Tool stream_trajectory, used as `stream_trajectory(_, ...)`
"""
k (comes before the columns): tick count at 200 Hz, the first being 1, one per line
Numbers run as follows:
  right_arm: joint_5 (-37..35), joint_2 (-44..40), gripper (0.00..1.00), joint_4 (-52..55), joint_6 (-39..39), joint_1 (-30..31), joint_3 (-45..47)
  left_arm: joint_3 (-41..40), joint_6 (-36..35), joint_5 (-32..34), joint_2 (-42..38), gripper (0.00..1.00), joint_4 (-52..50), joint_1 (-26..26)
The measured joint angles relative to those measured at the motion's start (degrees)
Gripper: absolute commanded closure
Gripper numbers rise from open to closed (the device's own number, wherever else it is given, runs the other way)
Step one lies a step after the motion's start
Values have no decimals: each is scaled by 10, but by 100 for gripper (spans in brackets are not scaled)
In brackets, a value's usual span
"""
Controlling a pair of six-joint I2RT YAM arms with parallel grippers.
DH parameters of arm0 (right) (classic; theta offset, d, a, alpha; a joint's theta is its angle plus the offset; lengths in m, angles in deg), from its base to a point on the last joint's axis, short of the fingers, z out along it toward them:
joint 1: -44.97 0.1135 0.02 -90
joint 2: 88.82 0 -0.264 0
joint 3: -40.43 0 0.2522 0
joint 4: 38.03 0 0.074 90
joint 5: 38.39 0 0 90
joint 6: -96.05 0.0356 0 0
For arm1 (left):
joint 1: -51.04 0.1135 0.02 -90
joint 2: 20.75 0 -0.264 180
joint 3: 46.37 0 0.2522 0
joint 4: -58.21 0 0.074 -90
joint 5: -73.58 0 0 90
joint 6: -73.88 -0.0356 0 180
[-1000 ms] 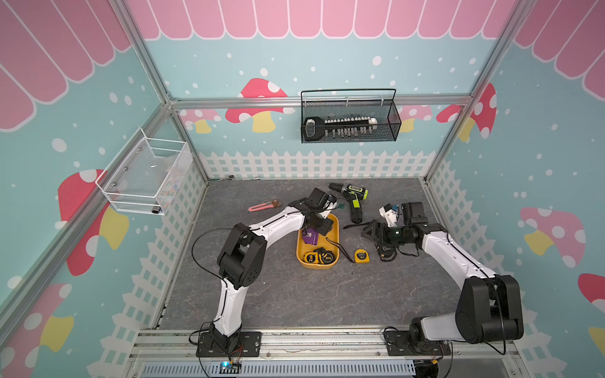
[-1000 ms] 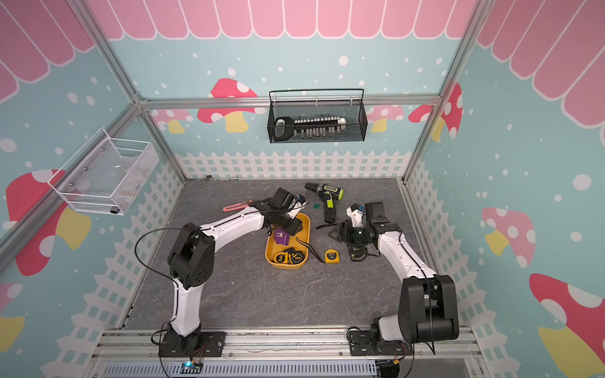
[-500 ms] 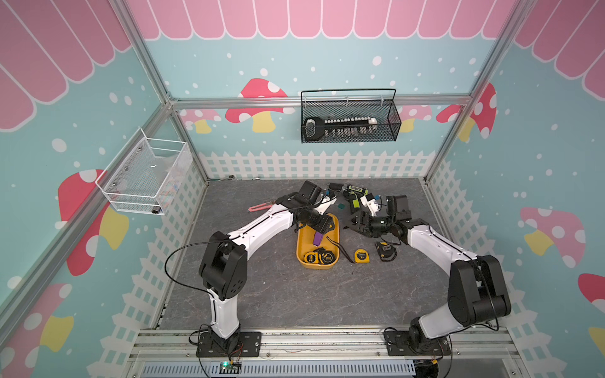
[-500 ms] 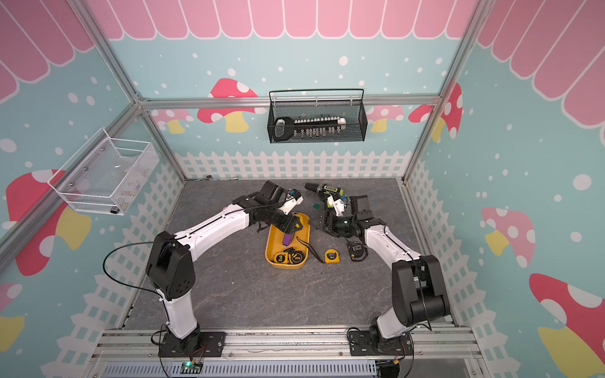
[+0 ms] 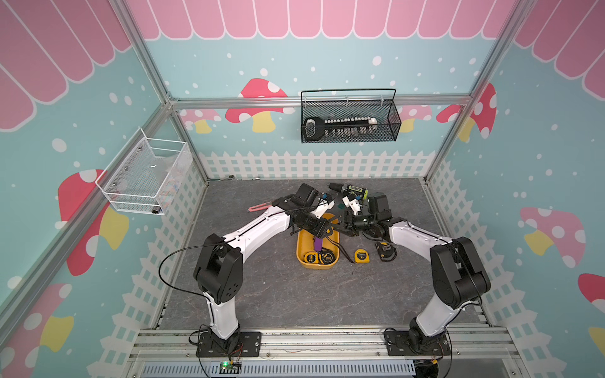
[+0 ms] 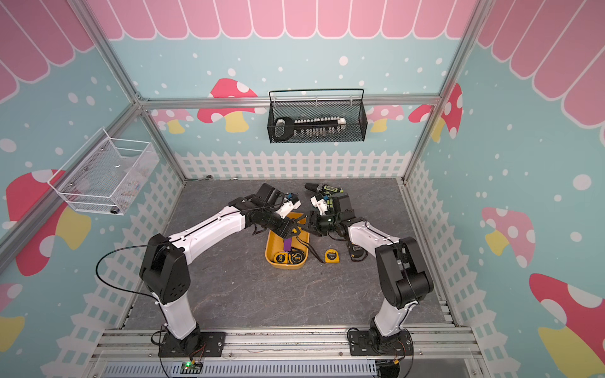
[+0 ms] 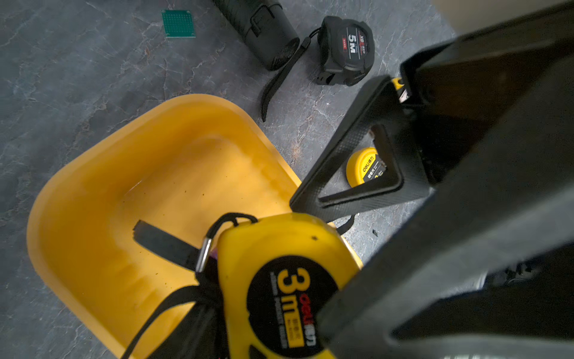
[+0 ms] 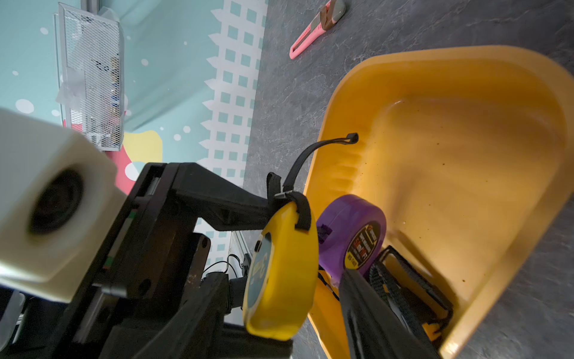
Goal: Take the tape measure out of the storage box
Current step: Pick up the tape measure from the storage box.
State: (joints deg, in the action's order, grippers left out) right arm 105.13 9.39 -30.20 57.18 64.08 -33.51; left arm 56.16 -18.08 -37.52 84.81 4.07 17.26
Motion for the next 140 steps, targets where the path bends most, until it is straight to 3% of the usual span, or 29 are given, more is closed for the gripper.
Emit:
stream_trajectory(31, 5, 16, 72, -19, 21, 11, -7, 0, -2, 2, -2, 50, -3, 0)
stream_trajectory(48, -2, 19, 80, -22, 40, 14, -8, -2, -4, 13, -2, 45, -8, 0)
stream_trajectory(59, -5, 19, 82, -22, 43, 15, -8, -3, -4, 17, -2, 36, -7, 0)
stream_trajectory(79, -11, 19, 83, -17, 37, 16, -8, -7, -7, 19, -2, 2, 1, 0)
stream_trajectory(110, -25, 7, 83, 43, -3, -2, -8, -18, 5, 36, -13, 1, 13, 4)
stream_trajectory(140, -47, -35, 82, 127, -65, -70, -7, -35, 7, 62, -43, 1, 17, 17)
